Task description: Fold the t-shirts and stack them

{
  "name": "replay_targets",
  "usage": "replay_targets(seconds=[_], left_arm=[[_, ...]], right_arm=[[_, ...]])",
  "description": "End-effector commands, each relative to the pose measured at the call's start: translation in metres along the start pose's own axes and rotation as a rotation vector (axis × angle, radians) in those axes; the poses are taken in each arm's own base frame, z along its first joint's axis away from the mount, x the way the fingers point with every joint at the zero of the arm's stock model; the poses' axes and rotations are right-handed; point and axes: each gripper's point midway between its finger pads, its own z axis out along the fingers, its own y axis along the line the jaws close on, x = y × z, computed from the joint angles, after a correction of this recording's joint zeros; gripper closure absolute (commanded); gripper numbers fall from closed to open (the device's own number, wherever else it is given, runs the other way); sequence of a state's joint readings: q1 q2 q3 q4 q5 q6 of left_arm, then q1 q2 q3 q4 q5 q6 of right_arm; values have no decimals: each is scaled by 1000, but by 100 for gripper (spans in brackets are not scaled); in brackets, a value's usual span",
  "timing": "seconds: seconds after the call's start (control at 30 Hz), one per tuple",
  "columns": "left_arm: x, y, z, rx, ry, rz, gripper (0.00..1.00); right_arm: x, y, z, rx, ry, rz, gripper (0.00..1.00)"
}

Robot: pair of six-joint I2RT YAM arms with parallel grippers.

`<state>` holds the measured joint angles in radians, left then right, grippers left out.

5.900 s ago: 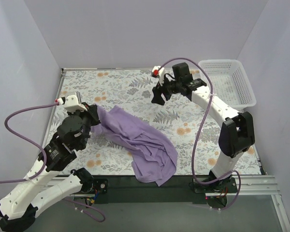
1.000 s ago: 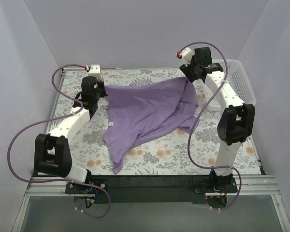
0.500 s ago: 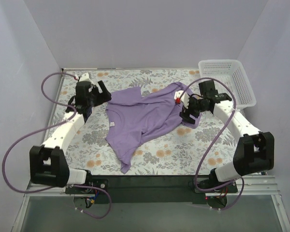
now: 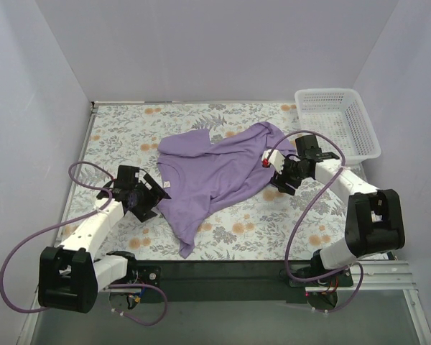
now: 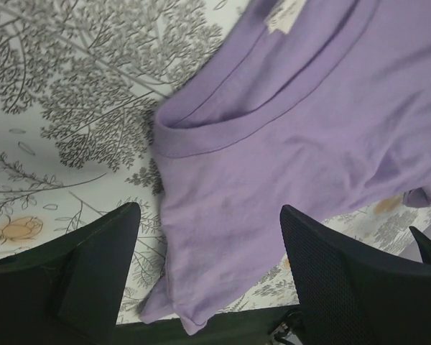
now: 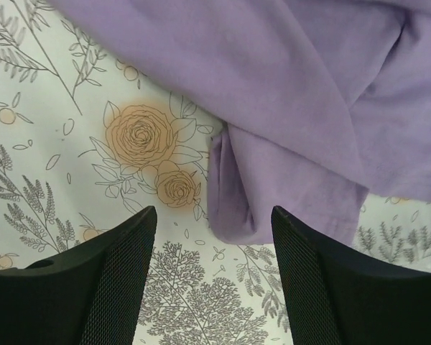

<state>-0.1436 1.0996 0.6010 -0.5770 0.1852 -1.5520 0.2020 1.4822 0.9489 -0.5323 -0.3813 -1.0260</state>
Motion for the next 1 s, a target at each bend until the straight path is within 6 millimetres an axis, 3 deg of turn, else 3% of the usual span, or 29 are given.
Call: replay_targets(seconds=[0.0, 0.13, 0.4, 0.43, 0.57, 0.67, 0.7, 0.87, 0.97], left_arm=[[20, 23, 2, -137, 71, -120, 23], [38, 27, 12, -164, 118, -118, 25], [68, 16, 18, -167, 164, -103, 36], [71, 16, 19, -164, 173, -104, 40], [86, 10, 20, -85, 245, -98, 76], [97, -3, 17, 32, 303, -57, 88], [95, -13, 14, 90, 297, -40, 98], [83, -36, 0, 212, 233, 24, 100], [60, -49, -13, 224, 151, 51, 100]], right_arm=[[8, -24, 7, 112, 25, 66, 28], [8, -35, 11, 131, 42, 77, 28], [11, -33, 12, 132, 49, 91, 28], [13, -33, 13, 131, 52, 88, 28], [18, -32, 18, 115, 66, 73, 29], [22, -33, 23, 104, 83, 71, 29], [21, -34, 23, 108, 85, 68, 30], [31, -41, 29, 115, 129, 77, 38], [29, -44, 28, 121, 130, 79, 57]])
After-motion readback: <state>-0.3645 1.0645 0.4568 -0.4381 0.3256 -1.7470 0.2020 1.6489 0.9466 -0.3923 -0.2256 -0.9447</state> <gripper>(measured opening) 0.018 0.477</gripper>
